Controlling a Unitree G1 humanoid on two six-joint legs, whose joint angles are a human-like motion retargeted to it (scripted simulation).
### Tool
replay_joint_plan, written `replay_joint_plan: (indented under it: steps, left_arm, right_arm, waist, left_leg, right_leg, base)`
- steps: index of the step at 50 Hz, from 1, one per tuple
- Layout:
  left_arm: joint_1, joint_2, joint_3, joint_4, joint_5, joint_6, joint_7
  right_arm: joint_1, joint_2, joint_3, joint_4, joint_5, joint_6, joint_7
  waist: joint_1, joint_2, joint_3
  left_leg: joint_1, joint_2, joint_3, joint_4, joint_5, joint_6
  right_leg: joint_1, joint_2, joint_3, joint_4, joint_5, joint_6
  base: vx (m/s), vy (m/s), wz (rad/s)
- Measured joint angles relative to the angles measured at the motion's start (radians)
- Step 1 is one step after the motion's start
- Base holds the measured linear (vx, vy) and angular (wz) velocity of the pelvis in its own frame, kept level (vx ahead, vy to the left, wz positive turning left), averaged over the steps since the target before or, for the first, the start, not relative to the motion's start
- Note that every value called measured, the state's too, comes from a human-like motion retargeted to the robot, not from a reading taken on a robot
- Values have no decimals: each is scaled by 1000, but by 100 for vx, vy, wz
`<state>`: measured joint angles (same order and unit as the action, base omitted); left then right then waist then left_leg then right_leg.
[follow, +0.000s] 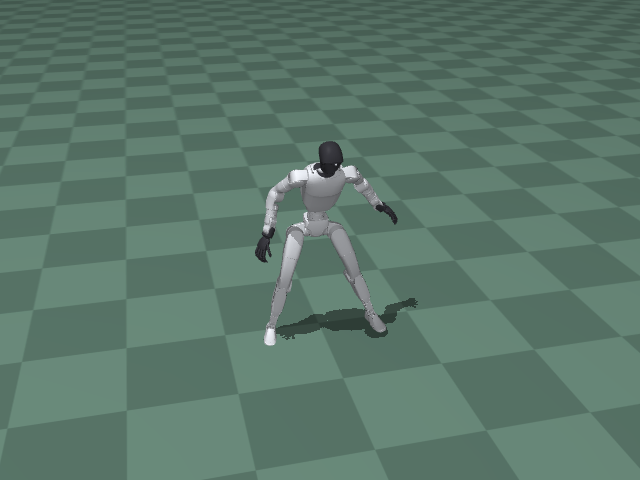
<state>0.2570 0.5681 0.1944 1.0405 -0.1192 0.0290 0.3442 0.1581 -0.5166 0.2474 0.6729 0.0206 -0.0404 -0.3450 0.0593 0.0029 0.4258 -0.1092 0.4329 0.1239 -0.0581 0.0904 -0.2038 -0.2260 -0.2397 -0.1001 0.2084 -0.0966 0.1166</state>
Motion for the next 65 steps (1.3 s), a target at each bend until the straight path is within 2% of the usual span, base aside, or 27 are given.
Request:
replay_joint_plan:
  steps: [3,8,10,13,15,17,23,28,30,33,35,37,38,40,43,45,47,50,52,54,57,61,63,65]
  left_arm:
    - [-5,-83,-66,20,50,10,-44]
    - [-11,-159,-183,-53,163,15,-89]
    - [-32,-186,-209,-68,177,21,-94]
    - [-83,-232,-245,-62,150,49,-86]
    - [-103,-262,-266,-57,128,66,-82]
    - [-111,-290,-280,-54,112,73,-90]
    - [-56,-330,-272,-60,105,49,-158]
    - [-41,-270,-269,-63,176,39,-183]
    - [-46,-230,-262,-71,189,30,-169]
    - [-67,-168,-260,-87,174,13,-134]
    - [-100,-125,-269,-97,157,3,-99]
    - [-152,-89,-282,-105,146,7,-68]
    - [-177,-73,-286,-110,140,8,-48]
    - [-225,-51,-290,-115,122,13,-8]
    - [-244,-40,-270,-126,72,9,27]
    - [-205,-41,-245,-132,51,-1,21]
    - [-178,-41,-237,-126,-17,-18,-10]
    - [-123,-63,-211,-91,-48,-20,-38]
    - [-76,-95,-196,-66,-56,-26,-50]
    - [-45,-143,-190,-32,-52,-31,-60]
    - [-10,-231,-202,0,-16,-34,-77]
    - [44,-333,-276,-29,64,-28,-156]
    - [83,-358,-326,-60,104,-33,-218]
    - [122,-358,-375,-84,154,-43,-283]
  right_arm:
    - [18,-9,-48,18,57,10,14]
    - [57,7,-112,105,125,38,57]
    - [58,20,-124,162,138,52,68]
    - [27,38,-122,259,151,80,82]
    - [2,45,-109,303,149,99,91]
    - [-32,43,-96,322,134,110,96]
    - [-98,37,-71,208,61,85,96]
    - [-127,50,-42,72,50,42,107]
    - [-135,57,-28,28,49,32,104]
    - [-125,59,-4,-32,51,25,86]
    - [-107,58,8,-66,38,28,61]
    - [-92,53,30,-79,23,40,47]
    - [-82,54,38,-78,14,47,37]
    - [-71,64,49,-59,0,61,32]
    - [-50,95,53,-16,11,73,60]
    - [-7,121,41,-7,19,61,82]
    - [2,127,36,8,16,9,71]
    - [27,131,25,9,50,-4,82]
    - [45,119,18,6,60,-11,84]
    - [48,97,6,15,70,-12,83]
    - [46,46,-24,35,66,-11,75]
    - [16,-50,-44,60,58,-5,76]
    - [-11,-95,-37,68,55,-5,90]
    - [-37,-122,-22,69,53,-7,110]
  waist:
    - [-54,-19,-36]
    - [-15,-45,-96]
    - [25,-39,-120]
    - [90,-28,-147]
    - [120,-29,-165]
    - [134,-26,-180]
    - [95,-15,-214]
    - [61,-67,-205]
    - [66,-90,-179]
    - [72,-111,-122]
    - [77,-121,-76]
    - [79,-113,-41]
    - [83,-109,-27]
    - [90,-107,-7]
    - [81,-111,-14]
    - [63,-106,-46]
    - [44,-97,-62]
    - [19,-96,-117]
    - [6,-78,-151]
    - [0,-42,-183]
    - [2,42,-208]
    - [24,161,-214]
    - [27,196,-212]
    - [14,201,-207]
  left_leg:
    - [-2,-104,62,132,-113,47]
    - [-32,-339,-96,359,-343,129]
    - [-25,-416,-150,347,-376,157]
    - [-24,-507,-243,316,-359,256]
    - [-43,-539,-252,356,-349,338]
    - [-57,-528,-194,403,-363,364]
    - [-19,-465,-84,418,-428,284]
    - [-48,-349,16,490,-462,300]
    - [-54,-306,-13,495,-448,275]
    - [-75,-303,-71,522,-433,205]
    - [-103,-327,-75,570,-455,181]
    - [-137,-352,-82,606,-463,203]
    - [-148,-366,-85,614,-464,215]
    - [-153,-400,-93,594,-450,227]
    - [-111,-448,-101,465,-386,213]
    - [-99,-459,-97,432,-369,187]
    - [-11,-475,-109,264,-311,155]
    - [56,-506,-97,107,-238,129]
    - [90,-523,-87,48,-222,113]
    - [108,-537,-73,10,-210,105]
    - [111,-554,-58,6,-218,112]
    - [73,-574,-28,72,-266,172]
    - [48,-581,-4,117,-296,203]
    - [27,-581,20,171,-325,236]
  right_leg:
    - [36,-21,-3,-13,-4,-9]
    - [100,-25,25,-57,13,35]
    - [117,-6,40,-72,22,49]
    - [129,19,65,-82,34,58]
    - [133,22,79,-82,38,64]
    - [133,23,89,-75,35,66]
    - [152,16,90,-51,8,80]
    - [149,-37,90,-38,6,98]
    - [145,-49,107,-32,-2,91]
    - [140,-70,120,-16,-27,42]
    - [115,-97,112,44,-61,21]
    - [90,-105,118,91,-96,-54]
    - [74,-99,132,125,-119,-73]
    - [47,-64,185,186,-163,-82]
    - [52,31,213,193,-169,-54]
    - [60,90,139,202,-171,-42]
    - [112,149,75,123,-148,-27]
    - [132,242,136,46,-118,-31]
    - [148,283,247,2,-84,-48]
    - [151,285,311,-22,-64,-53]
    - [161,257,327,-46,-60,0]
    - [166,220,344,-84,-43,101]
    - [166,196,365,-109,-27,124]
    - [167,163,388,-132,-10,122]
  base:
    - [15,-32,17]
    - [17,-21,-38]
    - [15,-15,-57]
    - [10,-9,-51]
    - [7,-2,-35]
    - [6,3,-25]
    - [4,11,2]
    - [-3,22,16]
    - [-10,31,-22]
    - [-15,39,-2]
    - [-18,44,35]
    - [-19,44,55]
    - [-15,40,55]
    - [-10,35,52]
    - [-3,29,42]
    - [4,26,25]
    - [4,24,3]
    - [4,25,-21]
    - [5,28,-37]
    - [3,31,-40]
    - [-1,34,-30]
    - [-7,34,-39]
    - [-9,33,-53]
    - [-8,31,-48]
